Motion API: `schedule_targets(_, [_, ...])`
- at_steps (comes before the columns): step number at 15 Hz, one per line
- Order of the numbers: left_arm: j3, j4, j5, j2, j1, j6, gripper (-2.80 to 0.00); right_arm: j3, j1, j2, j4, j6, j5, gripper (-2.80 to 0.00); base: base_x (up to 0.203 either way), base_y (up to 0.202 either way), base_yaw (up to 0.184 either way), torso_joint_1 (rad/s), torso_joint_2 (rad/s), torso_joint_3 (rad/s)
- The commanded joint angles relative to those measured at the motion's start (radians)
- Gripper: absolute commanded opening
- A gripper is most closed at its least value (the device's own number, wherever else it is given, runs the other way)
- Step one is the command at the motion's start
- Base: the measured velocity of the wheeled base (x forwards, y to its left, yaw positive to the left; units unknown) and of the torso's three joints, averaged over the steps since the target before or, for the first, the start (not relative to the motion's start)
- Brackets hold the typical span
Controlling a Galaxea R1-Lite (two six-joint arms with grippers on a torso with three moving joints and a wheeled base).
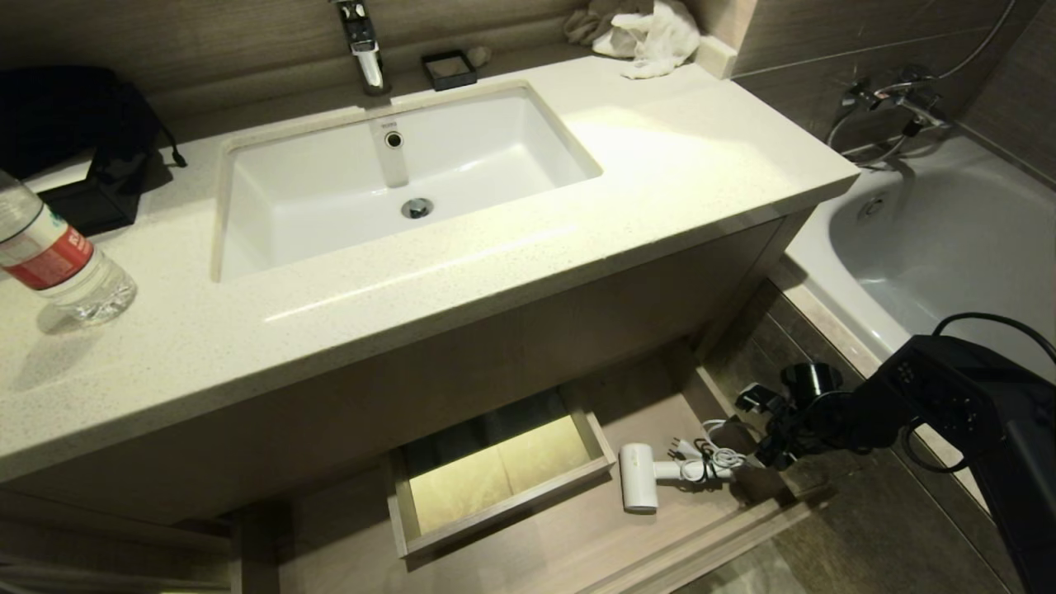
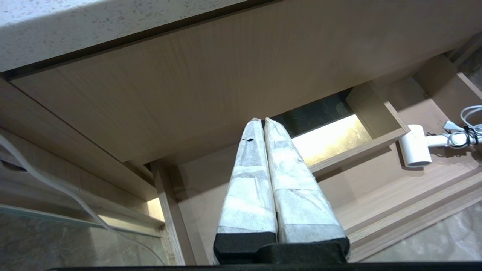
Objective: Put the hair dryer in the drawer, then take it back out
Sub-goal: Put it into the drawer
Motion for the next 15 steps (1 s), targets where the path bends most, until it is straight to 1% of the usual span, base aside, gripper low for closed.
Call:
schedule_targets(1, [0.0,0.0,0.0,0.0,0.0,0.0,-2.8,-0.029,-0.001,0.03,-0.001,-0.004,0.0,0.0,0.0,0.0,0.0,0.0,0.0,0.0])
schedule_targets(3, [0.0,0.0,0.0,0.0,0.0,0.0,-2.8,-0.041,-0.001,0.036,0.001,-0.005,0.0,0.0,0.0,0.0,0.0,0.0,0.0,0.0])
schedule_targets(4, [0.0,0.0,0.0,0.0,0.0,0.0,-2.8,-0.044,-0.001,0.037,0.002,-0.007,0.001,-2.8,0.0,0.0,0.0,0.0,0.0,0.0])
schedule_targets(15, [0.0,0.0,0.0,0.0,0.0,0.0,-2.8,-0.054,-0.001,0.05,-0.003,-0.006,0.0,-2.8,0.0,0.0,0.0,0.0,0.0,0.0])
